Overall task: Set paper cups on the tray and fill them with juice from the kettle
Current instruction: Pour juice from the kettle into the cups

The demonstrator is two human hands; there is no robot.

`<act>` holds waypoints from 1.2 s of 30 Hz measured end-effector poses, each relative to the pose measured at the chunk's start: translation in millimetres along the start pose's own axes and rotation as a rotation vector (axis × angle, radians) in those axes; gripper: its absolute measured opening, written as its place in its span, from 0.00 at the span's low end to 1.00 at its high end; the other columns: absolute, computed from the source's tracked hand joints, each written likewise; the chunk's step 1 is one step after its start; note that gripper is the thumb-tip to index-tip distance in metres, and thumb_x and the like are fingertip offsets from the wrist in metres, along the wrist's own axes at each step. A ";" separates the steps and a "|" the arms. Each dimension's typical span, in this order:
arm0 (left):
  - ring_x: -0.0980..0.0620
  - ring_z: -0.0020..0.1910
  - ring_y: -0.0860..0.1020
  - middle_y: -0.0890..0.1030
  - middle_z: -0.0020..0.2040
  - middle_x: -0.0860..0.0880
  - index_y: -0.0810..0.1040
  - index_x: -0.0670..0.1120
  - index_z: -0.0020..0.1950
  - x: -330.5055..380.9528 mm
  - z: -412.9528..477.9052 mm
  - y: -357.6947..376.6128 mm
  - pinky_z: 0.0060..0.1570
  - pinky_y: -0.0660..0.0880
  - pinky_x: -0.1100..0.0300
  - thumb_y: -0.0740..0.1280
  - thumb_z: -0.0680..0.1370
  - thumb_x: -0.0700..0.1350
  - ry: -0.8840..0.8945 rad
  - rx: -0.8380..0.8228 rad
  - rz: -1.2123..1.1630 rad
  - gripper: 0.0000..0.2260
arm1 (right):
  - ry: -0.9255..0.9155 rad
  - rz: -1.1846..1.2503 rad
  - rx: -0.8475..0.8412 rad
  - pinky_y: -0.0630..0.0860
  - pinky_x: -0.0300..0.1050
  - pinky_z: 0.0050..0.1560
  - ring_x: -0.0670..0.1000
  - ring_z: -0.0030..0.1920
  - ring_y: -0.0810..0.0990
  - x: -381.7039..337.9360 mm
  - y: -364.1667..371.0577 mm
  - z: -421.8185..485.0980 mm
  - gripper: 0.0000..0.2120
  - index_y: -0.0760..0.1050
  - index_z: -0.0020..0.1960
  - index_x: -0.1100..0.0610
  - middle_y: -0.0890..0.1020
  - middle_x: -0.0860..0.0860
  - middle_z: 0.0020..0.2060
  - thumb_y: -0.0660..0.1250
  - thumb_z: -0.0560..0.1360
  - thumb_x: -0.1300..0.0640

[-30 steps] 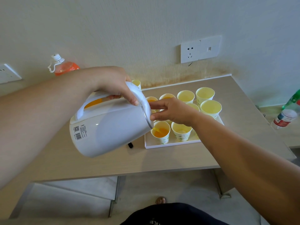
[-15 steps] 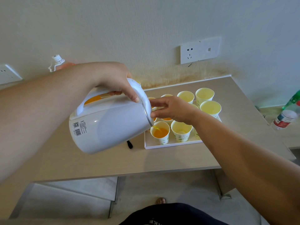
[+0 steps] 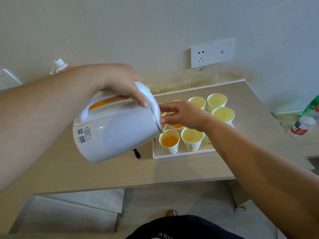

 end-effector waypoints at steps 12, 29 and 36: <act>0.51 0.27 0.71 0.72 0.18 0.54 0.75 0.47 0.34 1.3 0.7 -0.2 0.30 0.63 0.60 0.75 0.67 0.58 0.000 -0.001 -0.011 0.17 | 0.003 0.013 0.001 0.76 0.50 0.57 0.55 0.55 0.81 1.8 -0.7 2.1 0.23 0.77 0.64 0.47 0.81 0.40 0.57 0.74 0.70 0.54; 0.50 0.27 0.71 0.74 0.22 0.50 0.76 0.45 0.37 7.4 2.6 -2.8 0.32 0.64 0.58 0.75 0.67 0.59 0.005 -0.042 0.036 0.18 | 0.000 0.061 0.006 0.78 0.50 0.58 0.56 0.56 0.80 7.7 -0.2 4.3 0.25 0.76 0.64 0.49 0.81 0.44 0.58 0.76 0.68 0.54; 0.50 0.27 0.71 0.74 0.22 0.50 0.76 0.45 0.37 7.2 3.4 -3.6 0.31 0.64 0.58 0.75 0.66 0.58 0.007 -0.050 0.039 0.18 | 0.008 0.069 -0.007 0.77 0.39 0.52 0.49 0.54 0.82 7.4 0.8 4.0 0.27 0.74 0.66 0.50 0.80 0.45 0.59 0.76 0.68 0.54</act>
Point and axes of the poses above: each hand's wrist, its own z-axis towards the middle knuckle, its own y-axis out of the palm, x = y × z, the point moved 6 cm from there along z, towards the middle knuckle
